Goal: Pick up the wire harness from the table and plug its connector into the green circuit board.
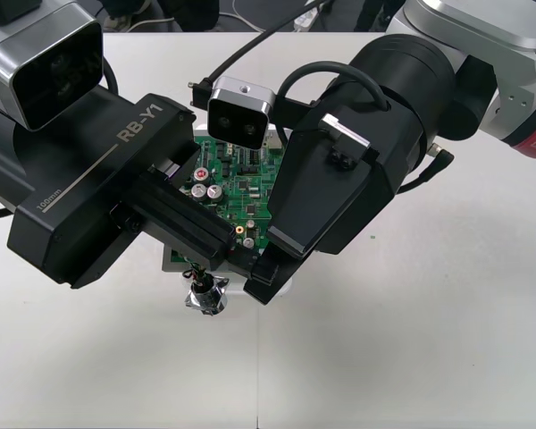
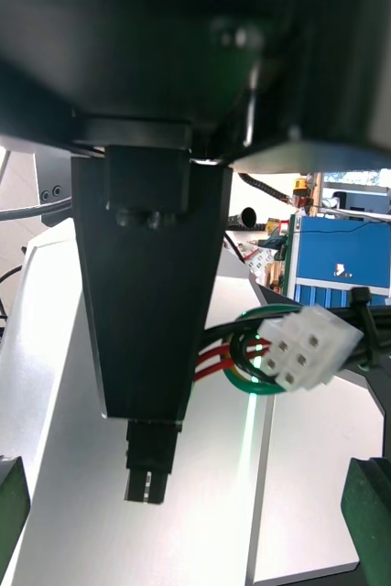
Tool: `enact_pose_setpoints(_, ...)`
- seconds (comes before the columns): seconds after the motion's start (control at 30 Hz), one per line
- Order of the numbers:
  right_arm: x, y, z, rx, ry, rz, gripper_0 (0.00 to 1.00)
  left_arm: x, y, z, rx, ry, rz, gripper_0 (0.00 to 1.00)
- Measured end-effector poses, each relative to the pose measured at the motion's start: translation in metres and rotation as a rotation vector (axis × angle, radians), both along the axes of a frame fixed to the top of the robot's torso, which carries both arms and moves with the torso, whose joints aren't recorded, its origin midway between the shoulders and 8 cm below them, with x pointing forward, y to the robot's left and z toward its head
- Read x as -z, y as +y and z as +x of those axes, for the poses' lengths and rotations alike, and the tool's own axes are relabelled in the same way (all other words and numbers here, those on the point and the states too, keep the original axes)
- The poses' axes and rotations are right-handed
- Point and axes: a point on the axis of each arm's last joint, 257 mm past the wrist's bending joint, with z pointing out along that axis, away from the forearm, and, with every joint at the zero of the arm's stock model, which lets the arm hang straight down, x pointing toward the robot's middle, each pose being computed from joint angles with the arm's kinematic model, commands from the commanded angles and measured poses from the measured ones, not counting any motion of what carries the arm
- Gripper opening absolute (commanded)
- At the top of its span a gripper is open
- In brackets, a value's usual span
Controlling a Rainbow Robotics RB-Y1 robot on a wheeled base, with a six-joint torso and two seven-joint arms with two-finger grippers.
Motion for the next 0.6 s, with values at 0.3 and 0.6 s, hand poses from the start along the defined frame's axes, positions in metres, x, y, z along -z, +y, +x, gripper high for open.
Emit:
enact_pose_setpoints(0.3, 0.001, -0.004, 0.005, 0.014, -0.032, 0.028, 1.00, -0.005, 0.007, 0.003, -0.014, 0.009, -0.010, 0.00)
enact_pose_setpoints(0.6, -0.002, -0.014, 0.017, 0.064, -0.047, 0.026, 1.00, -0.006, 0.030, 0.012, -0.035, 0.034, -0.023, 0.00)
